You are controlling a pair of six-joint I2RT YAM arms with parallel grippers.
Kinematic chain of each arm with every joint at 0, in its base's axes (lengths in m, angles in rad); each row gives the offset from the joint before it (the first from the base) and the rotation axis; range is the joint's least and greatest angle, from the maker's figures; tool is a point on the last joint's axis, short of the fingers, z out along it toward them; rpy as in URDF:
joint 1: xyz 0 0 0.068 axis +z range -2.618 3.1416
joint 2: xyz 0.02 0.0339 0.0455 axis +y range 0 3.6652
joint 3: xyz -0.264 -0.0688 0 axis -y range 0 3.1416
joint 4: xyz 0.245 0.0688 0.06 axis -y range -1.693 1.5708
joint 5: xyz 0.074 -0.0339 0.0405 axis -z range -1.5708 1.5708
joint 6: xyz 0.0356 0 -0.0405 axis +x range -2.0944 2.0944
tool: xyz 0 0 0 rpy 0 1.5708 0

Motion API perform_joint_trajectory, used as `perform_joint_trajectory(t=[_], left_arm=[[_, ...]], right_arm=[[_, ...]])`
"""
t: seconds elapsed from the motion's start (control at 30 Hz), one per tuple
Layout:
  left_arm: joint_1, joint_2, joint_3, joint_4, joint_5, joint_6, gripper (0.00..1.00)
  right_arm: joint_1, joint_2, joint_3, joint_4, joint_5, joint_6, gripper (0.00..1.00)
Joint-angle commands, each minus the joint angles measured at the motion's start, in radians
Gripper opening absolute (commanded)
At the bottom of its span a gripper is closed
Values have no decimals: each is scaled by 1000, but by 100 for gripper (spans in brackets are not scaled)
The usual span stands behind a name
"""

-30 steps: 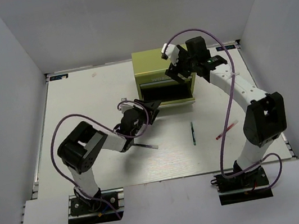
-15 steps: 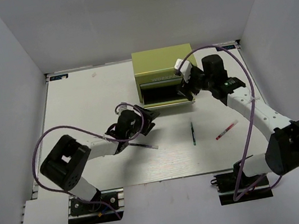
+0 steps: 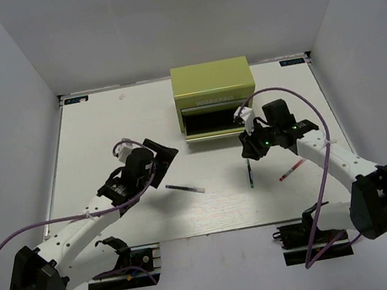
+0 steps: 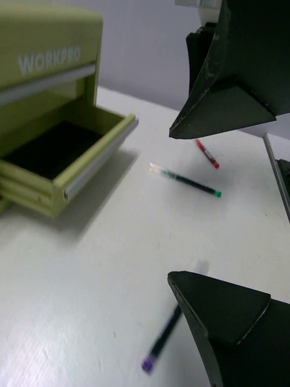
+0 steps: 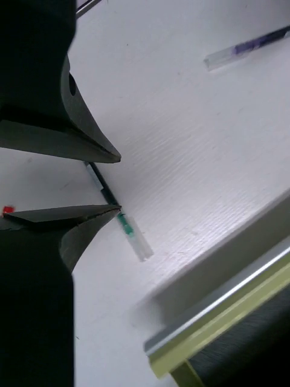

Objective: Sort the stationery into containers
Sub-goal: Pick up the pen from the center of the board.

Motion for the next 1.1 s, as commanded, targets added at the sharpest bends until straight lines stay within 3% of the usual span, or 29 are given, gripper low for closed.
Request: perform_joint_trajectory(t=[0.0,0.03,0.47,0.83,1.07], left_arm=[[4,-4,-23,-196,-53,-66,100],[4,-4,-23,-221,-43,-66,100],[4,16,-3,-298,-32,-123,100],[4,87,25,-288,-14,-123,100],[4,107,25,-278,6,-155,100]], right_arm=[[4,35,-21,-34,108,81,41],[3,57,-26,-34,129,90,44],[36,246,9,-20,300,227,46],[96,321,-1,-2,317,297,49],[132,356,-14,-3,341,331,31]])
